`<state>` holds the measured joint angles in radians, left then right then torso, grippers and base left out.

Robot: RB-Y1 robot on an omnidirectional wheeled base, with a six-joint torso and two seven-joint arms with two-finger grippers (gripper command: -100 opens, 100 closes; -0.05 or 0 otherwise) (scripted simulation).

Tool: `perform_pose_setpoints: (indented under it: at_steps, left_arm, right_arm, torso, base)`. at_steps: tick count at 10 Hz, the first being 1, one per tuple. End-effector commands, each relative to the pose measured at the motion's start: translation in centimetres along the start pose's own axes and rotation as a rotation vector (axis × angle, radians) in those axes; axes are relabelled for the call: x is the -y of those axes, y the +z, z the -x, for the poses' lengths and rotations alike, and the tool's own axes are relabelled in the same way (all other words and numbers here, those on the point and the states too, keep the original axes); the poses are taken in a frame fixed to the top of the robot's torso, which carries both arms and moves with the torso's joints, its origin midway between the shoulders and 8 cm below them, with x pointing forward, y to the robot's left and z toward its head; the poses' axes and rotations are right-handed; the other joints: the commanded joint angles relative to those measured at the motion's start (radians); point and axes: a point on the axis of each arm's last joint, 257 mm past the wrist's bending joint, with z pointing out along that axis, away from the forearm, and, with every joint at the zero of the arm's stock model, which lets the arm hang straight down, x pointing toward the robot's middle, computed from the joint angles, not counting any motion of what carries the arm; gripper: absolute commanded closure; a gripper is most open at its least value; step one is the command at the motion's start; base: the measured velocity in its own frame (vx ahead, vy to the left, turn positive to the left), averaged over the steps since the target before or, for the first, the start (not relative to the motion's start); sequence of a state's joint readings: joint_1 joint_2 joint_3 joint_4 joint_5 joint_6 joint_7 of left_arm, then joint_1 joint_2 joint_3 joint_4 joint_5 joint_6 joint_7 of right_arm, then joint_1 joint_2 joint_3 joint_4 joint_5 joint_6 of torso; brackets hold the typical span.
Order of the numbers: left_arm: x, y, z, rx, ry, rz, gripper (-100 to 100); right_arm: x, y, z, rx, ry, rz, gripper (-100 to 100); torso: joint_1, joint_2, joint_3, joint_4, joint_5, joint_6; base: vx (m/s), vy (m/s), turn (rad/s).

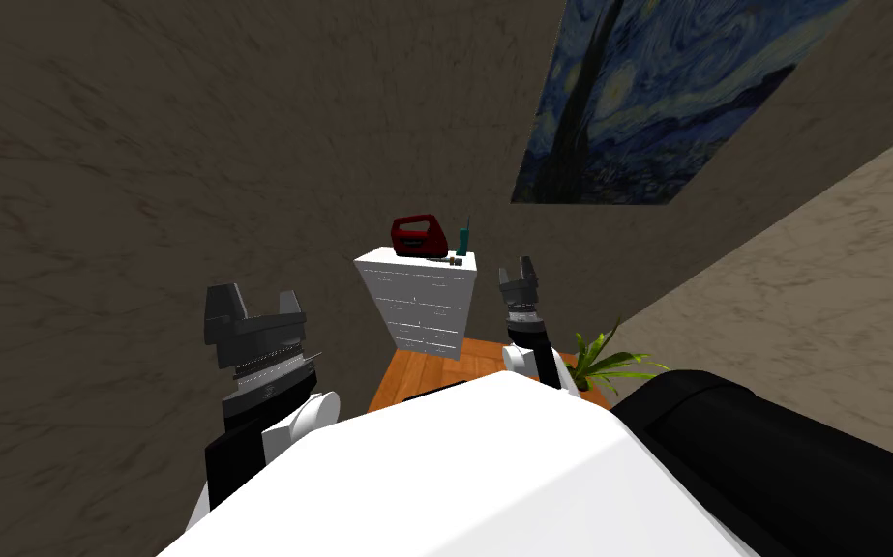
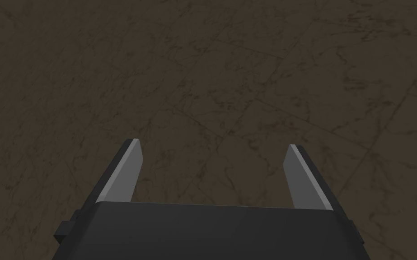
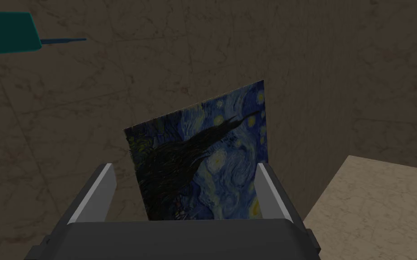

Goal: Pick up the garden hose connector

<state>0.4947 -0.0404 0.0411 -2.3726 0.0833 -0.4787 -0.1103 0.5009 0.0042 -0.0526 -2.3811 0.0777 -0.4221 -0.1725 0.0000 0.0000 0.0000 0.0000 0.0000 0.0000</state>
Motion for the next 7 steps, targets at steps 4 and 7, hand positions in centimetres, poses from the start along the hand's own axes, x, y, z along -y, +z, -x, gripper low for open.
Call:
perform_pose_setpoints:
  at_steps: [4,7]
  left_arm:
    - [0.0,0.0,0.0,0.000,0.000,0.000,0]
    - [0.0,0.0,0.0,0.000,0.000,0.000,0]
  right_arm:
    - [-0.7,0.0,-1.7,-0.106,-0.008,0.018,-100]
    - [-1.3,-0.1,-3.3,-0.198,-0.006,0.034,-100]
  torso:
    - [0.002,-0.001,0.000,0.000,0.000,0.000]
    - [0.002,-0.001,-0.001,0.000,0.001,0.000]
  base:
    - [0.008,0.024,0.097]
    - [0.011,0.030,0.121]
